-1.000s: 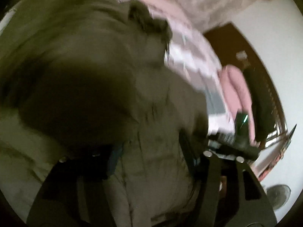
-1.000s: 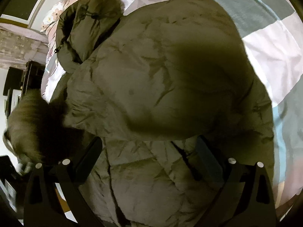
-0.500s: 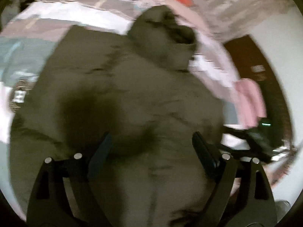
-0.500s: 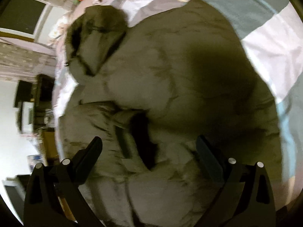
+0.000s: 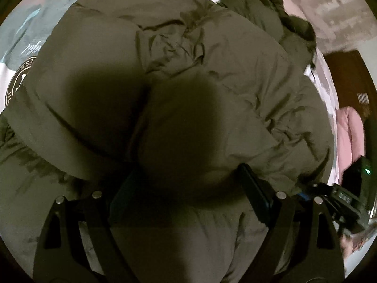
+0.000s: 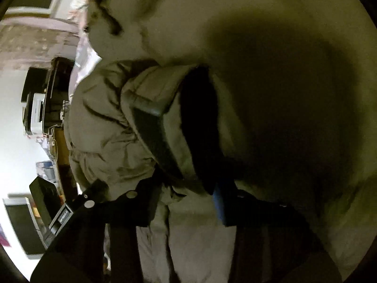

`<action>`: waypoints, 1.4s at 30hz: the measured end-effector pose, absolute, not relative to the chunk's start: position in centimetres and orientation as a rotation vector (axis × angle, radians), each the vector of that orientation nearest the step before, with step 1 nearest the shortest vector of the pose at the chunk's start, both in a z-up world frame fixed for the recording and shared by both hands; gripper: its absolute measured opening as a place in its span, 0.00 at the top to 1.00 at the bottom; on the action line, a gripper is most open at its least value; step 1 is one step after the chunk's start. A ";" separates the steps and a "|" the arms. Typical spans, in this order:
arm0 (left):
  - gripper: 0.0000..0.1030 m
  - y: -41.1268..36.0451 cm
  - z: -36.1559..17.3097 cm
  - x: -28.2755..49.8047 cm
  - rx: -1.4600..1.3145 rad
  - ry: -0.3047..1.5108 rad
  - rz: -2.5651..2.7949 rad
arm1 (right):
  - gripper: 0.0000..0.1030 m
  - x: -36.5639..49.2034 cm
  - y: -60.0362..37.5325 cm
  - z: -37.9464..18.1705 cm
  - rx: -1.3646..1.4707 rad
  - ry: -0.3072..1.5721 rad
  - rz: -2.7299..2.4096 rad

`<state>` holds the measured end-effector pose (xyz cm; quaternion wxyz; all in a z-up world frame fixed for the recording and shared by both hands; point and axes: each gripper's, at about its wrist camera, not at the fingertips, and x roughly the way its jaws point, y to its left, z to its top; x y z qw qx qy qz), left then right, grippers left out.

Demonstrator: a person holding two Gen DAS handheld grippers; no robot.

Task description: Fold large clothes

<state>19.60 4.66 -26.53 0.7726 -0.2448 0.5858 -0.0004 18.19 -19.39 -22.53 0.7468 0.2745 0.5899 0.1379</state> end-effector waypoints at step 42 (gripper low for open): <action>0.06 14.8 -26.1 3.5 -0.076 1.392 0.144 | 0.47 2.0 -31.6 -23.7 0.607 1.380 0.036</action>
